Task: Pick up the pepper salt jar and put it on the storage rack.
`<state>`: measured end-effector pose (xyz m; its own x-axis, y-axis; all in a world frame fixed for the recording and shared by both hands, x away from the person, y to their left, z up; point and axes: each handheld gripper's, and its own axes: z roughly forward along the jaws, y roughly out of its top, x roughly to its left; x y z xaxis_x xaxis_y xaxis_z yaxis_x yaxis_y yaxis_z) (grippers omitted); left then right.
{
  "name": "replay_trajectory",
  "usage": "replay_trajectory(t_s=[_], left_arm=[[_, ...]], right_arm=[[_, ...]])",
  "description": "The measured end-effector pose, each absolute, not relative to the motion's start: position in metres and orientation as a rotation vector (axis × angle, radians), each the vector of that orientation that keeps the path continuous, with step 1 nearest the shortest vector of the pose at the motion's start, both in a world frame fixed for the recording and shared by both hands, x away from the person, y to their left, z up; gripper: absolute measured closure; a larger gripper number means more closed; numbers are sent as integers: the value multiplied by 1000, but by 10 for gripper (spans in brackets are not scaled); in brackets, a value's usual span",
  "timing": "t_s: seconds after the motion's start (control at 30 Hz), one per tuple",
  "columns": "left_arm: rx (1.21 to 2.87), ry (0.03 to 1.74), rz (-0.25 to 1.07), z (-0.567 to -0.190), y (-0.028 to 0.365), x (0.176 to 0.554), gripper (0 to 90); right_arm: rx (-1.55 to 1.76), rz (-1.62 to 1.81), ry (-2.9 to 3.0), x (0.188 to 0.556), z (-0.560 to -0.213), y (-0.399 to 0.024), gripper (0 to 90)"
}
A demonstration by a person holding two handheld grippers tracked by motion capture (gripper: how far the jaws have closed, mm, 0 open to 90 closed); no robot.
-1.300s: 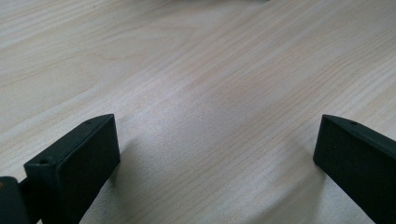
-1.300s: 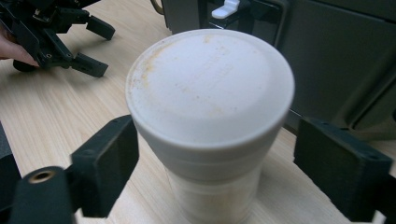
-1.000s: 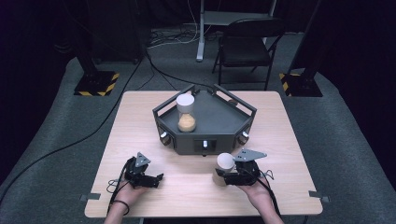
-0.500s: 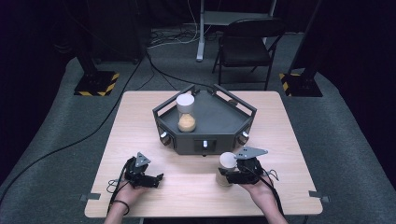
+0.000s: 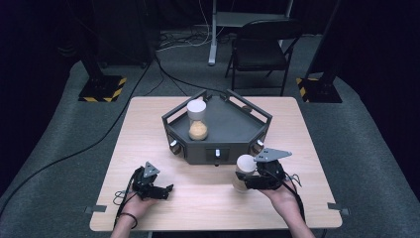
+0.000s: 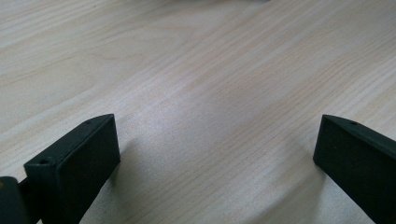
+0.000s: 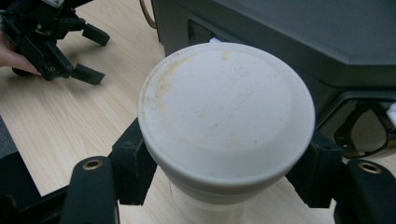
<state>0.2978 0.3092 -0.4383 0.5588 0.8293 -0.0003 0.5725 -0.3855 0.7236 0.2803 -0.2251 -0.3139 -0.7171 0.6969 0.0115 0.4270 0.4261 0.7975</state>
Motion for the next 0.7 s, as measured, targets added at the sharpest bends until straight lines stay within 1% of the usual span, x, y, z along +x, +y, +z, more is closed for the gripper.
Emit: replay_trajectory(t_s=[0.4,0.7], left_arm=[[2105,1120,479,-438,309,298,3],[2105,1120,479,-438,309,298,3]], right_arm=[[935,1219,2342,290,-274,-229,329],[962,1228,2313,299,-255,-229,329]])
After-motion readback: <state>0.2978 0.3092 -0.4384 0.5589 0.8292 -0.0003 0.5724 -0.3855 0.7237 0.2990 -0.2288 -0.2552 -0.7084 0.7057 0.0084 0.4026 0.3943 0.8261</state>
